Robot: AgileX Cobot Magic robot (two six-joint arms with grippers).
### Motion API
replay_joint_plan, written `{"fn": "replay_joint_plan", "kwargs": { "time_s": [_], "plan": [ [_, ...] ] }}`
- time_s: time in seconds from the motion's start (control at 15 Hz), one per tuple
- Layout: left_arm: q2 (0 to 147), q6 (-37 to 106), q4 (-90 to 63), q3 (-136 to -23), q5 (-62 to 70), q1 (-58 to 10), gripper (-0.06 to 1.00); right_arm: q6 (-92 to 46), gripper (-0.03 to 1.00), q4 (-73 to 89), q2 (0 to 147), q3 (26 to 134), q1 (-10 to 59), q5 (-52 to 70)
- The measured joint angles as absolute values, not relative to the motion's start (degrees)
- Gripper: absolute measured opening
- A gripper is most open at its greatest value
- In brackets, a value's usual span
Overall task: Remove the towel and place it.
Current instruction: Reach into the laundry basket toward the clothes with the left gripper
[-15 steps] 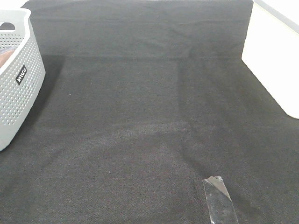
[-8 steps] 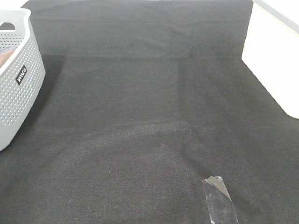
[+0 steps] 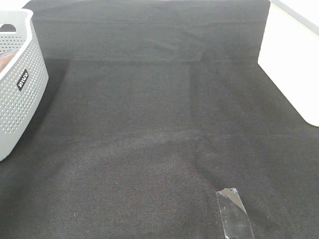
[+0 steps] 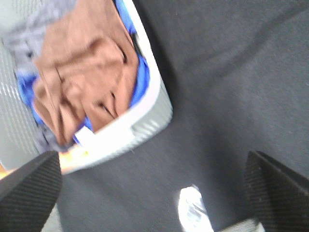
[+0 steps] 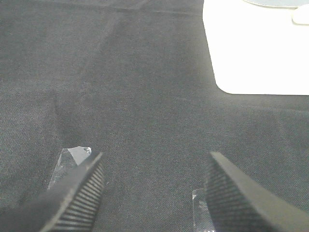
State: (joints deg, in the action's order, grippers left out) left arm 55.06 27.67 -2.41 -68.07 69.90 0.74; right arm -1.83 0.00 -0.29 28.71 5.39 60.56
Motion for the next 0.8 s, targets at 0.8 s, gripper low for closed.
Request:
{"fn": "replay_joint_plan", "kwargs": {
  "time_s": [0.8],
  "plan": [
    [83.5, 38.8, 13.7, -85.5, 69.7, 0.7, 0.95, -1.8, 0.58, 0.0, -0.3, 28.7, 5.4, 60.6]
  ]
}}
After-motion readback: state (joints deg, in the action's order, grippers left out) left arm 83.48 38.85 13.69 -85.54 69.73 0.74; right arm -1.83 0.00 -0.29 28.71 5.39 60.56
